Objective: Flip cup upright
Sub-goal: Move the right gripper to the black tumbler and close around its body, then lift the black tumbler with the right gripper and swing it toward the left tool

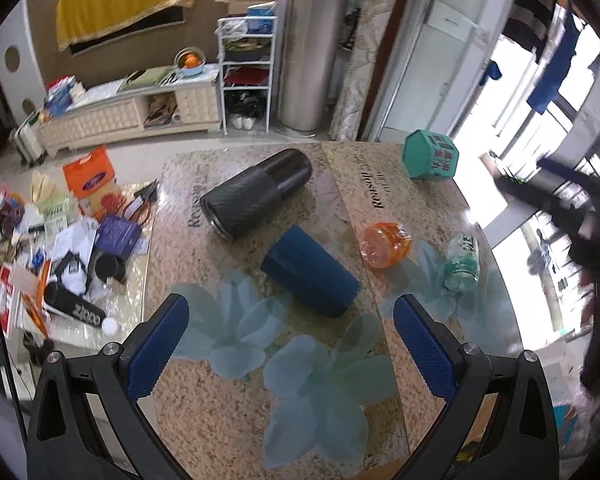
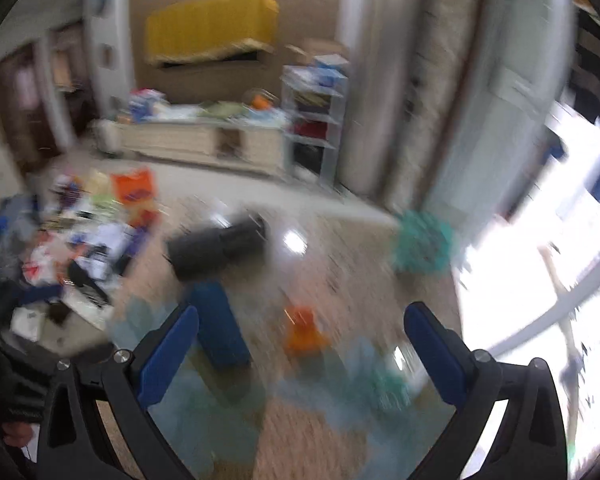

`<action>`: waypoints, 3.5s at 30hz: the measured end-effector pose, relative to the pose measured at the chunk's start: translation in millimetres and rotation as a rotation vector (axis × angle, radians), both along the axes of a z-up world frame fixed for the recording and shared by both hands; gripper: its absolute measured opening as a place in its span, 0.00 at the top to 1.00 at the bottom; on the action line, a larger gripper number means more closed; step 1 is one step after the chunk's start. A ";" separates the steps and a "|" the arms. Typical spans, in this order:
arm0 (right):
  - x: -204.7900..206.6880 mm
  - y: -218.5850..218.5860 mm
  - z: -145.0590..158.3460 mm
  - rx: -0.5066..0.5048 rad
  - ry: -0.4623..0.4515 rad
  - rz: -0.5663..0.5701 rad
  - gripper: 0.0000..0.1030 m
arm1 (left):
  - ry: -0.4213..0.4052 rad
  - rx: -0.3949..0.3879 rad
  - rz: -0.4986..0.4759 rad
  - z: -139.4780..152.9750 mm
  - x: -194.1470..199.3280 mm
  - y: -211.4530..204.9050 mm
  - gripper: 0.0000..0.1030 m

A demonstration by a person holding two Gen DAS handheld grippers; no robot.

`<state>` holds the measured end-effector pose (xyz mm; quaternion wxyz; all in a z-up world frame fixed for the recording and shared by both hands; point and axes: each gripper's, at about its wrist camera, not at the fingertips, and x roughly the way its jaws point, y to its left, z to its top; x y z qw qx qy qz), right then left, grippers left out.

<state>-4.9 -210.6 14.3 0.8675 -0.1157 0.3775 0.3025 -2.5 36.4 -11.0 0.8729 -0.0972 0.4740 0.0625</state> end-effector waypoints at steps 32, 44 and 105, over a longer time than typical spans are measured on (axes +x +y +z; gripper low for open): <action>102.3 193.4 -154.4 -0.715 -0.166 1.171 0.00 | 0.119 -0.069 0.279 -69.8 0.9 51.7 0.00; 117.4 222.5 -186.8 -0.787 -0.123 1.395 0.00 | 0.149 -0.102 0.332 -94.5 10.2 53.7 0.00; 232.5 66.0 -42.8 -0.387 0.151 0.880 0.26 | 0.023 -0.095 0.156 -35.1 -1.0 30.2 0.00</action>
